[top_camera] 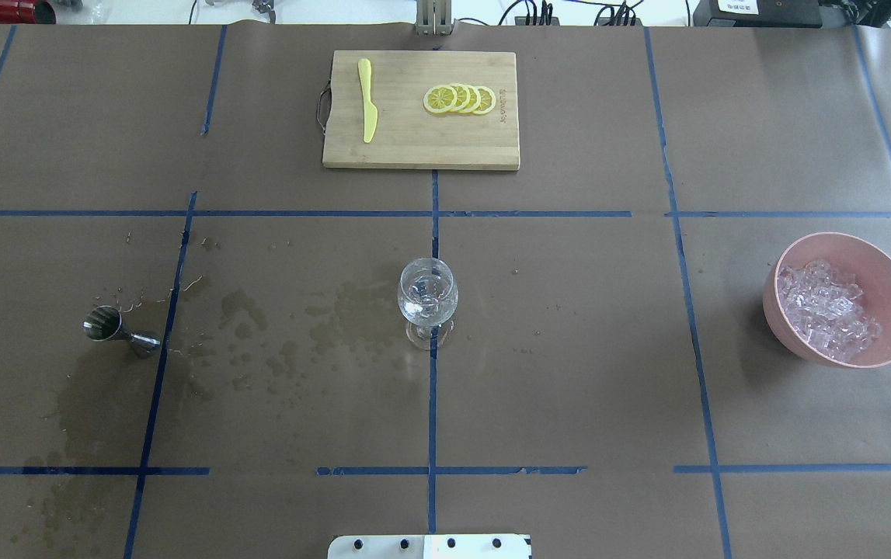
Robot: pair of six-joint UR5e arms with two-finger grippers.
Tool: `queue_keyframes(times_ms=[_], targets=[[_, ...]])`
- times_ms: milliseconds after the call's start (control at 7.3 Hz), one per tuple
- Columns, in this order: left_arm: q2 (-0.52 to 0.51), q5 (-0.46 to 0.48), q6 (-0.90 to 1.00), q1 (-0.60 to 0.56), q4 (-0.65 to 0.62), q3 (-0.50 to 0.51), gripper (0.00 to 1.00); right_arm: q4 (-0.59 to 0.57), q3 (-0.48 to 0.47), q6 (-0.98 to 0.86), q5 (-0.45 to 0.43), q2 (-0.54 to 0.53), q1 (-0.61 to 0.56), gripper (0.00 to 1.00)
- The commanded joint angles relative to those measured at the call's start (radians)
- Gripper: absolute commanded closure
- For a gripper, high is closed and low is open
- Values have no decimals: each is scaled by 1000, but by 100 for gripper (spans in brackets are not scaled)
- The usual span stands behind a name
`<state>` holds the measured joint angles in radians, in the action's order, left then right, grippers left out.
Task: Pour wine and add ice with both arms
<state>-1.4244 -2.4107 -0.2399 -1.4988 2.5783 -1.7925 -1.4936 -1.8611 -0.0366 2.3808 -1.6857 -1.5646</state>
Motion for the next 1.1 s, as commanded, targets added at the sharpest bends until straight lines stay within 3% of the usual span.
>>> queue_keyframes(times_ms=[0,137,411,685,822,959], targets=[[16,221,-273,194,196,-25,0,7,0,0,0,-5,0,0],[41,330,-373,301,295,-27,0,7,0,0,0,-9,0,0],[114,685,-468,554,425,-56,0,7,0,0,0,-12,0,0],[124,989,-511,771,442,-62,0,7,0,0,0,-14,0,0],[127,1203,-545,927,441,-62,0,7,0,0,-2,-14,0,0],[130,1334,-571,1033,439,-62,0,7,3,0,-2,-15,0,0]])
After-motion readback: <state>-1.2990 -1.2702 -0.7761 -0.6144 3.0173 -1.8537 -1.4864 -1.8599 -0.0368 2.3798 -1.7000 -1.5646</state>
